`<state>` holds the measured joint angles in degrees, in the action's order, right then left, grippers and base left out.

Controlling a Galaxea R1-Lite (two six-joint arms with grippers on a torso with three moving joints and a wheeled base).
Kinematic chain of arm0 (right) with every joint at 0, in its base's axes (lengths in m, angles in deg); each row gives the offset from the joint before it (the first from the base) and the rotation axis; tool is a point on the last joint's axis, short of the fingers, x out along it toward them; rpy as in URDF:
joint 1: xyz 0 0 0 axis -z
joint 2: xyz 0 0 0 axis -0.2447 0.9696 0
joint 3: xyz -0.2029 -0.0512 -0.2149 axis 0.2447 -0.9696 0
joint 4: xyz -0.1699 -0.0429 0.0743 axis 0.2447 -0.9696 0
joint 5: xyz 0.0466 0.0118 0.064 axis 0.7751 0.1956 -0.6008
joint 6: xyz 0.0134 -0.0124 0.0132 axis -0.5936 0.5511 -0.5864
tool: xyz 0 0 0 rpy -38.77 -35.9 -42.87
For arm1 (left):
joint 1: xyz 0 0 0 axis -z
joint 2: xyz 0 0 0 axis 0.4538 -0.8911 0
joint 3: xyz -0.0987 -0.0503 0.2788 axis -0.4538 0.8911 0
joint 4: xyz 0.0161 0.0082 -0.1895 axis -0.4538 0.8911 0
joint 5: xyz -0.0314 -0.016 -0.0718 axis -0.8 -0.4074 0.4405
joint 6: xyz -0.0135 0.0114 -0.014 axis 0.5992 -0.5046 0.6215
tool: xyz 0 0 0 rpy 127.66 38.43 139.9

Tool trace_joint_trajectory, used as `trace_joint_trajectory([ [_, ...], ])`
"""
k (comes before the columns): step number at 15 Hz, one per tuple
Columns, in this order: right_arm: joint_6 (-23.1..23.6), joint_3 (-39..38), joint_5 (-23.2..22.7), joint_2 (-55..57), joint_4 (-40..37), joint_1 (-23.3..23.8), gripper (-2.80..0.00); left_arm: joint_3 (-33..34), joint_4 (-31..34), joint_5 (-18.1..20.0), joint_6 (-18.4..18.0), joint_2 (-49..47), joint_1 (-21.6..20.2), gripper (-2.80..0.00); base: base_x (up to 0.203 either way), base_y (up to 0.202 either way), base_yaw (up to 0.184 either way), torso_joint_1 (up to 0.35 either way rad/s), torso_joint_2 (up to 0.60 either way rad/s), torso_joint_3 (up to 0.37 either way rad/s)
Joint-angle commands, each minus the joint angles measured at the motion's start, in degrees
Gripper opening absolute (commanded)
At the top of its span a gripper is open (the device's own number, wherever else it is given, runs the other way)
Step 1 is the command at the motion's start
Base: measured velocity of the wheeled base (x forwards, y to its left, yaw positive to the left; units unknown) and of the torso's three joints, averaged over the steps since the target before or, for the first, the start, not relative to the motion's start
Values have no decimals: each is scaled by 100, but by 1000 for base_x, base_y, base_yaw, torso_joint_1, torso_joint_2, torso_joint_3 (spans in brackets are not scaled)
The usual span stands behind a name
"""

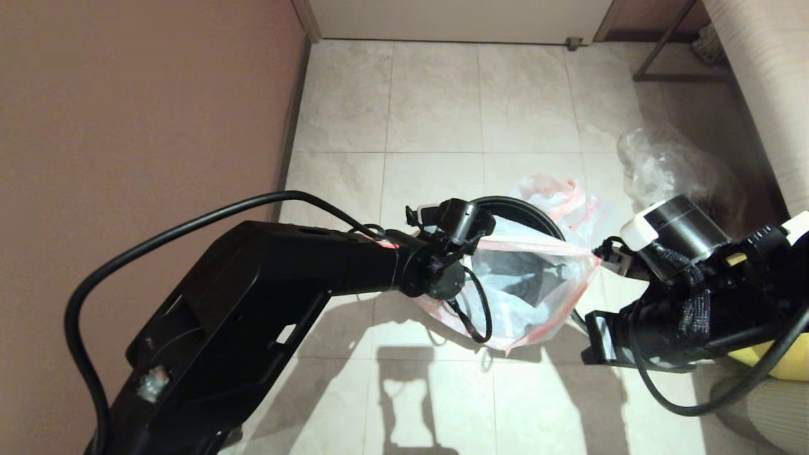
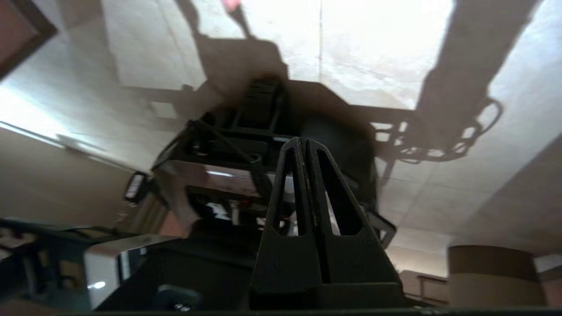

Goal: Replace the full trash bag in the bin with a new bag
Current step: Put the new garbage bag on the trash can

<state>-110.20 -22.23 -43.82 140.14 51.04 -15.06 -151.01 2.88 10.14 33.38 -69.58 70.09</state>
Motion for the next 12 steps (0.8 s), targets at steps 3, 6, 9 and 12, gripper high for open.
trace_joint_trajectory([
  [3, 144, 79, 68, 281, 141, -93, -280, -4, -414, -306, 1, -41, -394, -280, 0, 0, 0, 0, 0, 0],
  [6, 424, 735, 63, 979, 325, -40, -280, -6, -768, 80, -29, -153, -646, -280, 0, 0, 0, 0, 0, 0],
  [9, 767, 1407, 65, 1674, 727, 2, -280, 23, -731, 229, 20, -136, -567, -280, 0, 0, 0, 0, 0, 0],
  [12, 865, 1519, 40, 1777, 949, 30, -280, 32, -731, 229, 31, -106, -522, -280, 0, 0, 0, 0, 0, 0],
])
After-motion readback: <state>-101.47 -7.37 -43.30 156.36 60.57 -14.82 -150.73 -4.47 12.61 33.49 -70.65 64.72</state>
